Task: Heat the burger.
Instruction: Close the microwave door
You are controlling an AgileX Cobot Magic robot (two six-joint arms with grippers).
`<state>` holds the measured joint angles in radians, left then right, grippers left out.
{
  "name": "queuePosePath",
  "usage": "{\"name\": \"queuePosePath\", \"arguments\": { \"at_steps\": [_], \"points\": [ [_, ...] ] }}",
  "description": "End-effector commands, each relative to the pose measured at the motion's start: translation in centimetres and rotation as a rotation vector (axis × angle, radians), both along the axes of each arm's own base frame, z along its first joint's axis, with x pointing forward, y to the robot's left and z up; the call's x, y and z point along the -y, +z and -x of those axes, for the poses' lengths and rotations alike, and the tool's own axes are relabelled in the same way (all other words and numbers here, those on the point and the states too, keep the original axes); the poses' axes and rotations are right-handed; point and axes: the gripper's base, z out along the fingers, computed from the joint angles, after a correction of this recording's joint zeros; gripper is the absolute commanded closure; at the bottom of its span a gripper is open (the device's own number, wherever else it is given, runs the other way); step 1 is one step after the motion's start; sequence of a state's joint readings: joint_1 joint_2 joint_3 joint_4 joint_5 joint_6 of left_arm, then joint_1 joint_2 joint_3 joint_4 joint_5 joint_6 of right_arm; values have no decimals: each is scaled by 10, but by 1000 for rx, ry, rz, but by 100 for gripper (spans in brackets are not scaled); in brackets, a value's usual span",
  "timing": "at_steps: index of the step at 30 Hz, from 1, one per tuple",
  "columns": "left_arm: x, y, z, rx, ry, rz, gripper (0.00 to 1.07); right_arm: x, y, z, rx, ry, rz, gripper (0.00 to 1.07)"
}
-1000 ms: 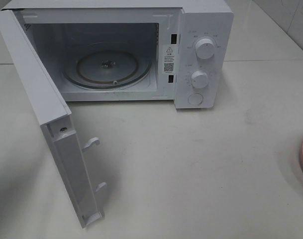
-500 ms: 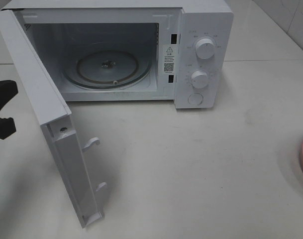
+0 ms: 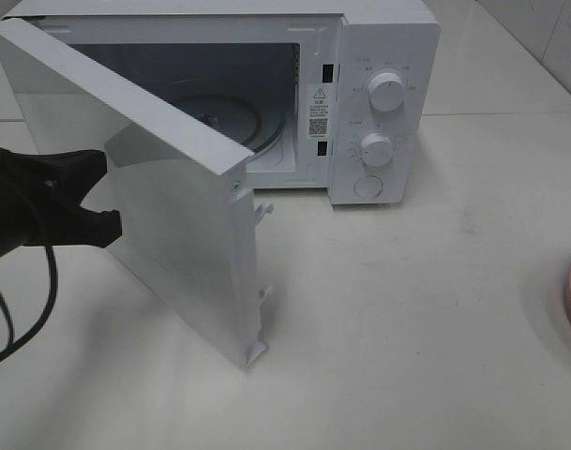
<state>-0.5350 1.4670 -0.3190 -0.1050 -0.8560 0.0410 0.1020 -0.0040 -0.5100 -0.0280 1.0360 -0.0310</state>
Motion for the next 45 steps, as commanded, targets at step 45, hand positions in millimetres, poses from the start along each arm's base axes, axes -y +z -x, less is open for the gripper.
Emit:
{"name": "queuePosePath", "arguments": {
  "at_steps": [45],
  "points": [
    [148, 7, -129, -35, 306, -35, 107, 1, -1, 3, 31, -3, 14, 32]
  ]
}}
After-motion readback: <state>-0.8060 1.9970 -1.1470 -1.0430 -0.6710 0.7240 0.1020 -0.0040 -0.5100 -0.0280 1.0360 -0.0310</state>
